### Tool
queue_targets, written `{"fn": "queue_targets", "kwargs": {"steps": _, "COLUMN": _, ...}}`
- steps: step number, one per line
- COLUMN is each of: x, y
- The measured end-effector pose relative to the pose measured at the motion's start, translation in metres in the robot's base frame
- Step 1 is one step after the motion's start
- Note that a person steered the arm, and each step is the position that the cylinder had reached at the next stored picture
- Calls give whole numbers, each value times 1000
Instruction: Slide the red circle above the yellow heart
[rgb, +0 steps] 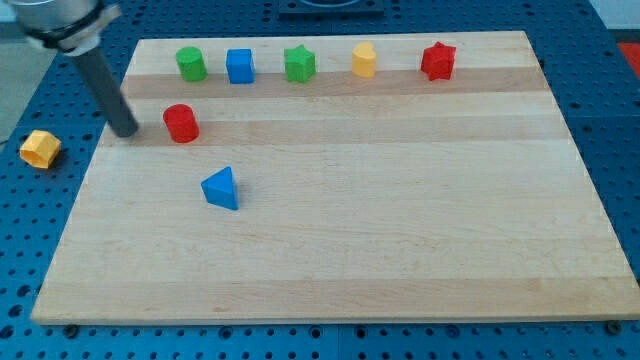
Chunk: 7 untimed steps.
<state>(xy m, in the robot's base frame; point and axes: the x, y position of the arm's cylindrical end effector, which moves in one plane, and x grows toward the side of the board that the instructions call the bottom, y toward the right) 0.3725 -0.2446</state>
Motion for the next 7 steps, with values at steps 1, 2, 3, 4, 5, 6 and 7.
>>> {"fn": "queue_targets", "kwargs": {"steps": 1, "x": -19, "y": 76}}
{"fn": "queue_targets", "kwargs": {"steps": 2, "x": -20, "y": 144}}
{"fn": "queue_targets", "kwargs": {"steps": 3, "x": -20, "y": 213}}
{"fn": "queue_targets", "kwargs": {"steps": 4, "x": -21, "y": 222}}
{"fn": "queue_targets", "kwargs": {"steps": 5, "x": -55, "y": 136}}
{"fn": "queue_targets", "kwargs": {"steps": 6, "x": -6, "y": 92}}
{"fn": "queue_targets", "kwargs": {"steps": 7, "x": 31, "y": 59}}
